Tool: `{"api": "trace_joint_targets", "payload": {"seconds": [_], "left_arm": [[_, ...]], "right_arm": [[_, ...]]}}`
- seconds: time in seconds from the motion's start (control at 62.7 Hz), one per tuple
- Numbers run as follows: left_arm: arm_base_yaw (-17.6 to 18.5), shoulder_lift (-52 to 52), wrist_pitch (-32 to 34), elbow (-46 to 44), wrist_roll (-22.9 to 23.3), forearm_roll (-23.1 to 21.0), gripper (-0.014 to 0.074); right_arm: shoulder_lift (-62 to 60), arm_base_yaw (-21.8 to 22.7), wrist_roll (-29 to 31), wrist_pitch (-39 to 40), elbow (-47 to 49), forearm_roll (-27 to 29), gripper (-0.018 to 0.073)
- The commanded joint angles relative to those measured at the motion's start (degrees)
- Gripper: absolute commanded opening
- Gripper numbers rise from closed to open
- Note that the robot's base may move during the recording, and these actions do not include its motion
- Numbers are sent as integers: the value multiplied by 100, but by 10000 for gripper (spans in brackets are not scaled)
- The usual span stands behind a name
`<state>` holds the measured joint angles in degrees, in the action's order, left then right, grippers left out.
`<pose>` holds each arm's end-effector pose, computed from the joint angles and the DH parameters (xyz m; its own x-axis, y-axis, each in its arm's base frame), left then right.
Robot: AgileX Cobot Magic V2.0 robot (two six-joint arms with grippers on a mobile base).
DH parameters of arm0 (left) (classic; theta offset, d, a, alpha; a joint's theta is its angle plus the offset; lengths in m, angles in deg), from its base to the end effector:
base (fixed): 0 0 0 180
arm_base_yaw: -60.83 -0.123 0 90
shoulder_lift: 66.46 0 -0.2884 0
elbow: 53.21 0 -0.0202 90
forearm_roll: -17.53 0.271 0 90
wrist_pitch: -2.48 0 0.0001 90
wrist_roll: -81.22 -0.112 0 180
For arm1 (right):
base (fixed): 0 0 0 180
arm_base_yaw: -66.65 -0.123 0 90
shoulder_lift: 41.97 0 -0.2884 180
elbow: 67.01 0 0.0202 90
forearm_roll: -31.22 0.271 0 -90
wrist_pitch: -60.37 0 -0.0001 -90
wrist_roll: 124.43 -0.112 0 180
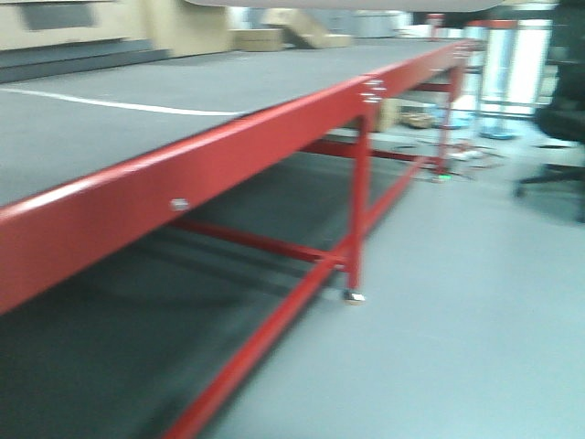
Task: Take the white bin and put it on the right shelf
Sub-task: 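Hold the bin and drive the base away from the red table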
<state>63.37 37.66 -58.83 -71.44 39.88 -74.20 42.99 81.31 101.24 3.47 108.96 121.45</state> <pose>0.3878 -0.1156 0.4491 -0.6266 -0.3528 -0.6949 0.6448 0.2660 -0.7166 0.3201 0.0133 0.4367 -0.4568 0.5169 -0.7240 -0.4934 0.5300 0.6897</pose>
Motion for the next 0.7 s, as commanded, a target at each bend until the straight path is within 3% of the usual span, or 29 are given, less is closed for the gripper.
{"api": "trace_joint_targets", "payload": {"seconds": [0.0, 0.686], "left_arm": [[271, -304, -1346, -237, -69, -528, -126], [271, -304, -1346, -237, -69, -528, -126]], "right_arm": [[-247, -220, 23, -1561, 223, 570, 54], [-247, -220, 23, -1561, 223, 570, 54]]}}
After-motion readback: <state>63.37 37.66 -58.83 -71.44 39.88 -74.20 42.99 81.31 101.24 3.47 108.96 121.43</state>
